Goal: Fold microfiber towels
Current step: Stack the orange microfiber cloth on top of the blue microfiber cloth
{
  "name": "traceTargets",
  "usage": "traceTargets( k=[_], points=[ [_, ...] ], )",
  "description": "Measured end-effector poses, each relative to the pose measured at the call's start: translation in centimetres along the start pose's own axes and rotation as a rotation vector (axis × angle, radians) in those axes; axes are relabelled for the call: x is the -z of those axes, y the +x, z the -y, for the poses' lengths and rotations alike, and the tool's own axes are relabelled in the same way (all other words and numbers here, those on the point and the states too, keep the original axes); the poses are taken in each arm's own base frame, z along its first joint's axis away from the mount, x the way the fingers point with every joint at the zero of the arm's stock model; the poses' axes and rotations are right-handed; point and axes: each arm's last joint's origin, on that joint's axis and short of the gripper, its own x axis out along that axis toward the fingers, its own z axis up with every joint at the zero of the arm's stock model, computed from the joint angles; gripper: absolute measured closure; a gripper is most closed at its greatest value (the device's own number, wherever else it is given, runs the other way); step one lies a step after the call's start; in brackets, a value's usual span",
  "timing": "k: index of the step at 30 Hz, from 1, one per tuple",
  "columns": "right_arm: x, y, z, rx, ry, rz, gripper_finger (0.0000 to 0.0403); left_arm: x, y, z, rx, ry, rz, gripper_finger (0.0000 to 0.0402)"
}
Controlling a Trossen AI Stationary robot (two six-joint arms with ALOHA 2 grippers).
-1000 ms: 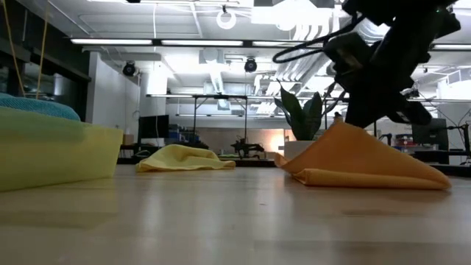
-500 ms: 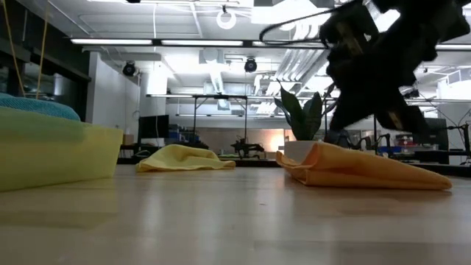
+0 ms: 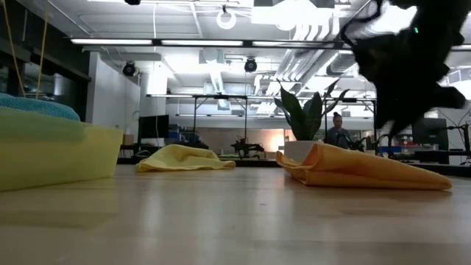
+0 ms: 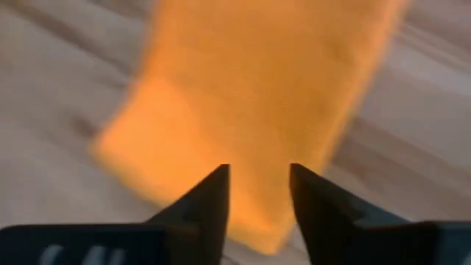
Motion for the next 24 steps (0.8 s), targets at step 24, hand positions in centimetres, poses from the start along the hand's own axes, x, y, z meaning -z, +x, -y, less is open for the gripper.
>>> traceTargets(
  k=[24],
  points=[
    [1.6,4.9,3.3,-0.103,0.297,0.010,0.0183,0.0,0.0,-0.1,-0.021,-0.025,0.009,0.0401]
  ],
)
